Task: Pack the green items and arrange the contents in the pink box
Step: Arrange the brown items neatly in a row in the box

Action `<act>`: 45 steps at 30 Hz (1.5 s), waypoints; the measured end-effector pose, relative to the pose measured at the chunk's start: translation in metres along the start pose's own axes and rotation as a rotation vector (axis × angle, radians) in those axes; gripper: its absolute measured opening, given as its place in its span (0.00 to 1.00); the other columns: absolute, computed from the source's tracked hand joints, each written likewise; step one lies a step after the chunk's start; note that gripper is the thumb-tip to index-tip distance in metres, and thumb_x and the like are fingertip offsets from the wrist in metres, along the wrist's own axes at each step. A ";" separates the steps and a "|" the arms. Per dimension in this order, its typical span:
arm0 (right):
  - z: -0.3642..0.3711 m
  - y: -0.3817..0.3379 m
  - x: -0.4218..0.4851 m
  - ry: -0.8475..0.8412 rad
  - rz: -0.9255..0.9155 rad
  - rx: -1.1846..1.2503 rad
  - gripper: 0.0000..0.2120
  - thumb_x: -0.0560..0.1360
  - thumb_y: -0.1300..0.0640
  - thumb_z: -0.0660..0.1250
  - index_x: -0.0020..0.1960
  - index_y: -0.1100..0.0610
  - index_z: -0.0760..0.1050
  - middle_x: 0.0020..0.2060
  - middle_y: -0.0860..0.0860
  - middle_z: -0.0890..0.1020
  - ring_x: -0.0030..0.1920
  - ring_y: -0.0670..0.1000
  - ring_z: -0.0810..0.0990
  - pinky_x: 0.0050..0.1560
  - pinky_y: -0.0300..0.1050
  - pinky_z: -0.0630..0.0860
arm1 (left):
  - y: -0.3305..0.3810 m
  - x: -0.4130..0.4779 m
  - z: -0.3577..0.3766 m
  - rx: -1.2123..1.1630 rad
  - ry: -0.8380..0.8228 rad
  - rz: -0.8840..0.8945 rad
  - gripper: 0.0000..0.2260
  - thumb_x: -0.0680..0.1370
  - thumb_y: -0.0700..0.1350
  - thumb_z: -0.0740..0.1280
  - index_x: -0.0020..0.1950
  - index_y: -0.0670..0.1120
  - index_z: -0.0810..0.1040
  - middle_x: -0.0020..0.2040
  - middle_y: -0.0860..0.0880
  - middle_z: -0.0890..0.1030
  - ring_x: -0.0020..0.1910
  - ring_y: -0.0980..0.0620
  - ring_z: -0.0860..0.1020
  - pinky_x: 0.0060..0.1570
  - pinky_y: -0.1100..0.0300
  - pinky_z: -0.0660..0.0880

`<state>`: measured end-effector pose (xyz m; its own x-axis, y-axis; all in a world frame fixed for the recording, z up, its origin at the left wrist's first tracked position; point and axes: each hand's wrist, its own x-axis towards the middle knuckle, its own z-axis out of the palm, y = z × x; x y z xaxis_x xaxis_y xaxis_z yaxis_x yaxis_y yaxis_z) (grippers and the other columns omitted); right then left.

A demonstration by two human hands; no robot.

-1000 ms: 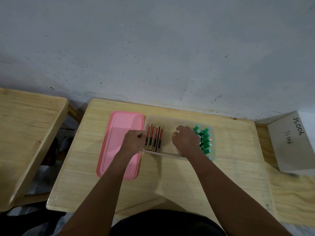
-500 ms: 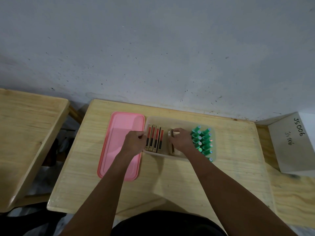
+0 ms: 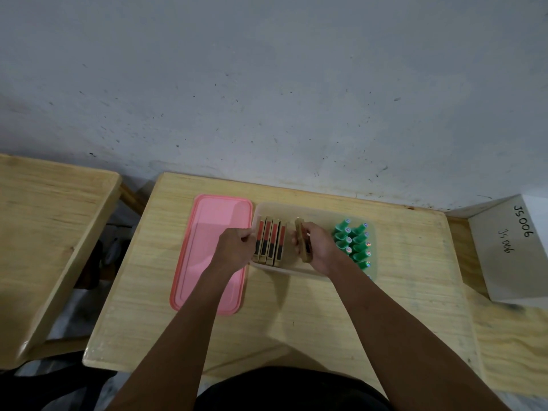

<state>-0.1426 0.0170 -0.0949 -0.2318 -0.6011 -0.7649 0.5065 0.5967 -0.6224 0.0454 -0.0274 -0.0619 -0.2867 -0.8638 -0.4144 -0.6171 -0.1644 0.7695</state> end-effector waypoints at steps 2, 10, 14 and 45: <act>0.002 0.000 -0.002 0.009 -0.003 -0.035 0.14 0.82 0.56 0.58 0.56 0.64 0.77 0.38 0.55 0.82 0.35 0.50 0.78 0.34 0.44 0.74 | -0.001 0.000 0.000 0.004 0.005 0.004 0.15 0.81 0.41 0.60 0.67 0.40 0.73 0.56 0.42 0.82 0.32 0.58 0.76 0.26 0.73 0.71; 0.003 0.010 0.007 0.198 -0.153 -0.270 0.09 0.79 0.60 0.64 0.50 0.64 0.81 0.40 0.57 0.82 0.41 0.53 0.79 0.44 0.50 0.76 | -0.001 0.001 0.000 0.022 0.009 0.021 0.15 0.81 0.41 0.60 0.67 0.40 0.73 0.54 0.42 0.82 0.30 0.57 0.75 0.29 0.71 0.70; 0.007 0.014 0.012 0.274 -0.222 -0.541 0.10 0.77 0.55 0.67 0.49 0.60 0.85 0.41 0.56 0.86 0.42 0.52 0.81 0.47 0.49 0.79 | -0.002 0.001 0.000 0.013 0.010 0.011 0.16 0.81 0.41 0.60 0.68 0.40 0.72 0.56 0.42 0.82 0.34 0.55 0.77 0.30 0.72 0.71; 0.017 0.015 0.001 0.045 -0.342 -0.748 0.23 0.76 0.55 0.70 0.70 0.52 0.73 0.58 0.53 0.83 0.57 0.51 0.82 0.62 0.51 0.77 | -0.004 0.002 0.000 0.037 0.001 0.026 0.14 0.81 0.41 0.60 0.65 0.41 0.76 0.43 0.45 0.83 0.30 0.56 0.76 0.27 0.73 0.69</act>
<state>-0.1210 0.0166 -0.1023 -0.3142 -0.8015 -0.5088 -0.2812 0.5905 -0.7565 0.0471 -0.0281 -0.0658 -0.3021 -0.8681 -0.3939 -0.6364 -0.1240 0.7613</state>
